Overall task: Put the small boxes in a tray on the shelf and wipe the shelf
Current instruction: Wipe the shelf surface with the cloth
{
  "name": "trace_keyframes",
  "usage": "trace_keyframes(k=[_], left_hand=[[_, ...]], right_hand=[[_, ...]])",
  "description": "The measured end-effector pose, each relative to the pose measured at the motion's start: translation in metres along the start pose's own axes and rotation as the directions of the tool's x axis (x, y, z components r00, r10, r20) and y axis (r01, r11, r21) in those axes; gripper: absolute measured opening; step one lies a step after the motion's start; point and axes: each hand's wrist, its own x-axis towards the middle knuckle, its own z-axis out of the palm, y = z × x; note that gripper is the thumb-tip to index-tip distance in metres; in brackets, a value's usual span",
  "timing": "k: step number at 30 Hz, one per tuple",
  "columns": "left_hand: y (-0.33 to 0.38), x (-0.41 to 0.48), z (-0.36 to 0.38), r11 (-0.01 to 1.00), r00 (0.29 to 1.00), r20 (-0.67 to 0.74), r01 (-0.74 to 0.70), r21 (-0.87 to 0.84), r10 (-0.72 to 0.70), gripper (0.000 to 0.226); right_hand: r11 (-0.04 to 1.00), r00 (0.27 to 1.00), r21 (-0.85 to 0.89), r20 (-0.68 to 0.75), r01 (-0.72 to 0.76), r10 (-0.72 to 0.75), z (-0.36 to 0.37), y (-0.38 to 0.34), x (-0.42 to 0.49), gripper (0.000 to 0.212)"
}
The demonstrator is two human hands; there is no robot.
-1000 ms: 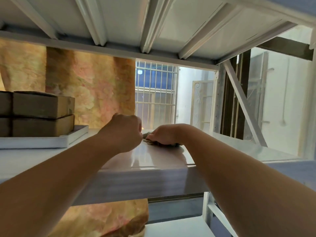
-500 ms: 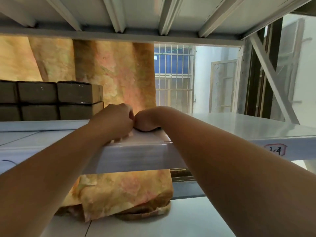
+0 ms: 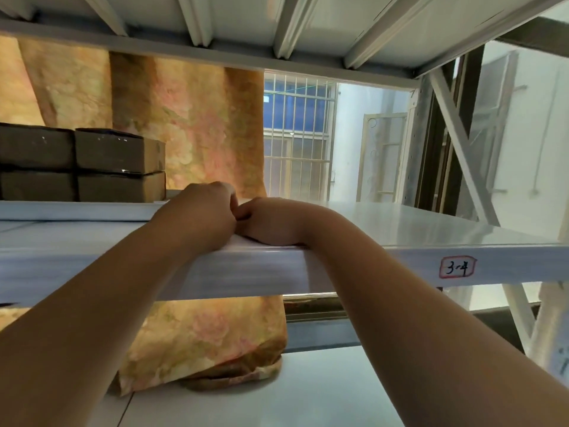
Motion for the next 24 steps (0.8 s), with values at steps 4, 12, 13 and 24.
trace_keyframes(k=[4,12,13,24], left_hand=[[0.013,0.004,0.004,0.999,0.999,-0.013,-0.050,-0.003,0.050,0.016],[0.050,0.005,0.022,0.979,0.981,-0.016,-0.195,-0.060,0.195,0.019],[0.056,0.005,0.025,0.973,0.975,-0.010,-0.224,-0.054,0.224,0.020],[0.077,0.011,0.040,0.950,0.935,0.175,-0.292,-0.107,0.307,0.026]], right_hand=[[0.997,0.999,0.066,-0.024,-0.027,0.029,0.002,0.005,-0.010,0.037],[0.983,0.981,0.036,-0.066,-0.179,0.181,-0.008,0.039,-0.042,0.038],[0.975,0.973,0.049,-0.069,-0.218,0.221,-0.010,0.048,-0.047,0.037],[0.722,0.715,0.005,-0.126,-0.692,0.687,-0.021,0.154,-0.124,0.037]])
